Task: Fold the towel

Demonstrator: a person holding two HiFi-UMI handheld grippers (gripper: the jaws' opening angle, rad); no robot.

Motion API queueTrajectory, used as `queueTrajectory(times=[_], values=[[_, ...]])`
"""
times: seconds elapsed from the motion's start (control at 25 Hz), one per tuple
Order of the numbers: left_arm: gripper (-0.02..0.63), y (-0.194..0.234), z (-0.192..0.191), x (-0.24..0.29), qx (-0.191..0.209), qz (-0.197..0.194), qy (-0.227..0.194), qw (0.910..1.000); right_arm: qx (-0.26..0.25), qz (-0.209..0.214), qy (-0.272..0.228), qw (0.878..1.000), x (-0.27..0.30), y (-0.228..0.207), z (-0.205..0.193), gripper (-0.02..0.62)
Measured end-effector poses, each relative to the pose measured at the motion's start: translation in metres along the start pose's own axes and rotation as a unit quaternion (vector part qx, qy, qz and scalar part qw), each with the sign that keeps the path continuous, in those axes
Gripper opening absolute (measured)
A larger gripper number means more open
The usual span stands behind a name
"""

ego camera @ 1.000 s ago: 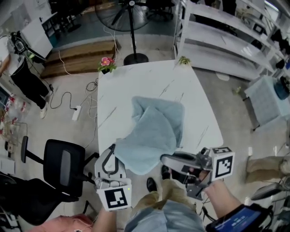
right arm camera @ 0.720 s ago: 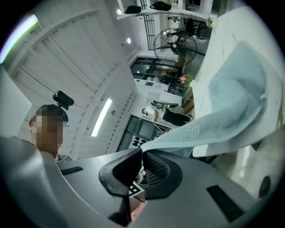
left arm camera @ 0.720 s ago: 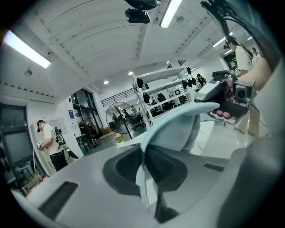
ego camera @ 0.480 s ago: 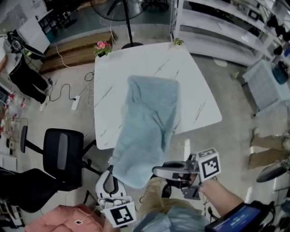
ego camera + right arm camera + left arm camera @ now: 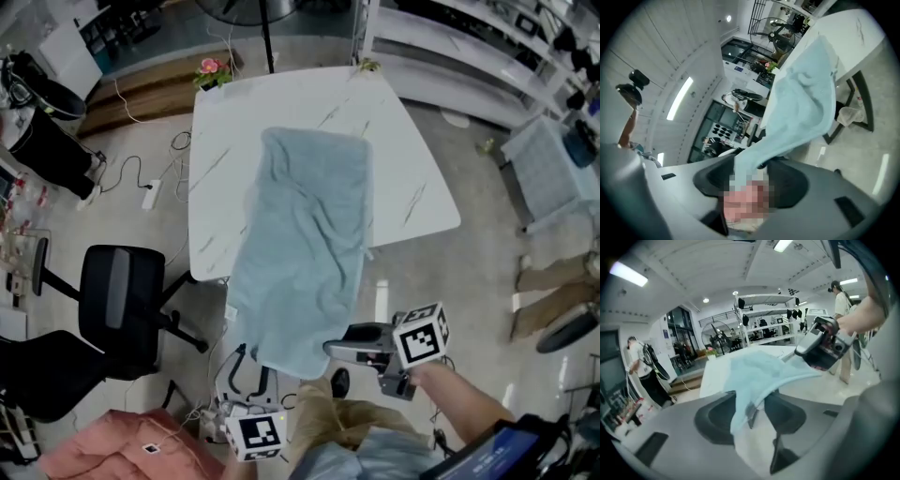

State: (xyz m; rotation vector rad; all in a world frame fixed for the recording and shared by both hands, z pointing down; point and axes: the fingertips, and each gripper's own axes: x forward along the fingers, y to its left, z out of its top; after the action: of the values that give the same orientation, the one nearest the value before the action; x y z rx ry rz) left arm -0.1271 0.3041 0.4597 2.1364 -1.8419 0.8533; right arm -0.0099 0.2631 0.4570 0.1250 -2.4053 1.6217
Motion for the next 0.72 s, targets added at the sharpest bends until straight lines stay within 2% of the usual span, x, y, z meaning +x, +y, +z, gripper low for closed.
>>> queueTrajectory(times=[0.04, 0.08, 0.16, 0.24, 0.52, 0.72], values=[[0.219, -0.005, -0.007, 0.001, -0.024, -0.018, 0.006, 0.9995, -0.007, -0.03, 0.008, 0.999, -0.002, -0.013, -0.007, 0.297], [0.249, -0.007, -0.012, 0.002, -0.044, -0.027, 0.008, 0.9986, -0.014, -0.059, 0.012, 0.998, -0.005, -0.023, -0.012, 0.375], [0.252, -0.005, -0.018, 0.003, -0.06, -0.023, 0.004, 0.9979, -0.023, -0.096, 0.007, 0.995, -0.012, -0.037, -0.017, 0.377], [0.252, -0.001, -0.021, 0.003, -0.061, -0.014, 0.0, 0.9981, -0.025, -0.11, -0.007, 0.994, -0.016, -0.042, -0.017, 0.377], [0.252, 0.0, -0.027, -0.009, -0.081, -0.013, 0.02, 0.9965, -0.055, -0.122, -0.031, 0.991, -0.031, -0.032, -0.004, 0.377], [0.252, 0.014, 0.002, -0.005, -0.093, -0.018, -0.013, 0.9954, -0.081, -0.128, -0.062, 0.987, -0.031, -0.018, 0.019, 0.346]])
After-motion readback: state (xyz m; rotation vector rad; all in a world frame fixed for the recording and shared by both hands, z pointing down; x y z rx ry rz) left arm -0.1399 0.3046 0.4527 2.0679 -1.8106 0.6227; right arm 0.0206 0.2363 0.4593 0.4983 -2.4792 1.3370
